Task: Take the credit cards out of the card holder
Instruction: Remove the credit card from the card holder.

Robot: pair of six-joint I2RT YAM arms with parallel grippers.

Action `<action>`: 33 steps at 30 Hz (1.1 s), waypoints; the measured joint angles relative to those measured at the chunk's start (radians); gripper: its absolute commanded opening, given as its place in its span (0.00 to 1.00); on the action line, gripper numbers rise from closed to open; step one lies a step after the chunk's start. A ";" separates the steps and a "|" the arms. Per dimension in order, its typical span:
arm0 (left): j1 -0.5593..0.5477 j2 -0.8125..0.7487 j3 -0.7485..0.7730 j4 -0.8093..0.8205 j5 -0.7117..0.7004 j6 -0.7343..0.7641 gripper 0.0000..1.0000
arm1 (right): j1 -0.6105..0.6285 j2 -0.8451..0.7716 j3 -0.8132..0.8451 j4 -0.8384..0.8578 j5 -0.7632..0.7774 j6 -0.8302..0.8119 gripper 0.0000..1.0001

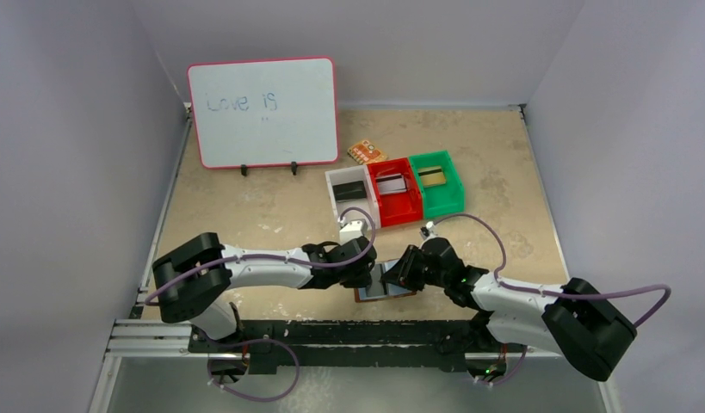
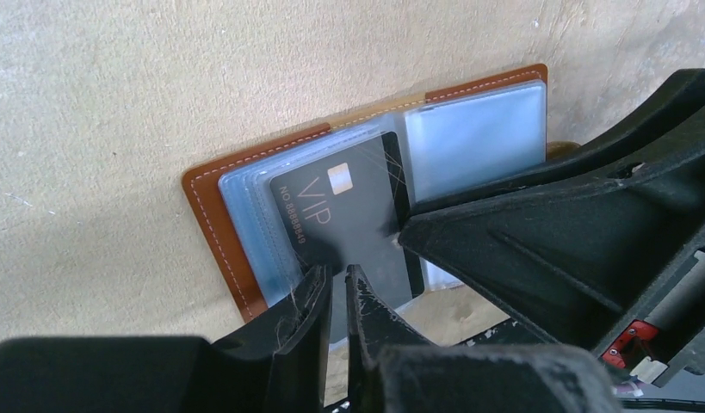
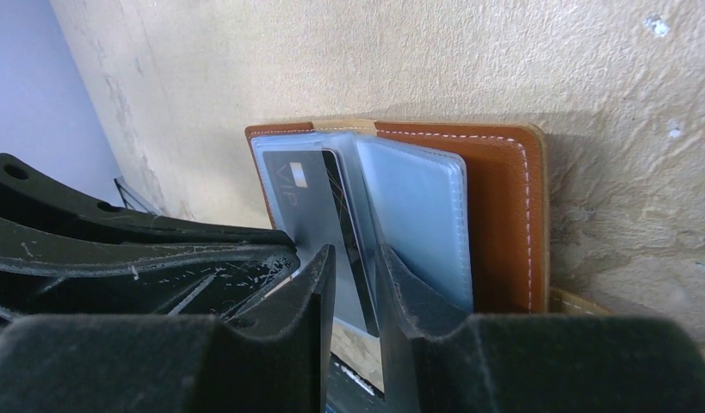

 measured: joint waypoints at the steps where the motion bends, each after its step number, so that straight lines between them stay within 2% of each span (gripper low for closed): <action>1: 0.000 0.001 0.000 0.000 0.000 -0.002 0.11 | 0.000 0.000 0.000 0.001 0.000 0.000 0.26; 12: -0.003 -0.001 0.000 -0.007 -0.001 -0.007 0.11 | 0.000 0.004 0.000 0.005 0.000 0.004 0.26; 25: -0.013 -0.046 0.000 -0.043 -0.026 -0.008 0.16 | -0.001 0.004 0.000 0.005 0.000 0.004 0.26; 33: -0.014 -0.039 -0.012 -0.032 -0.034 -0.016 0.15 | -0.002 0.010 0.000 0.006 0.000 0.005 0.26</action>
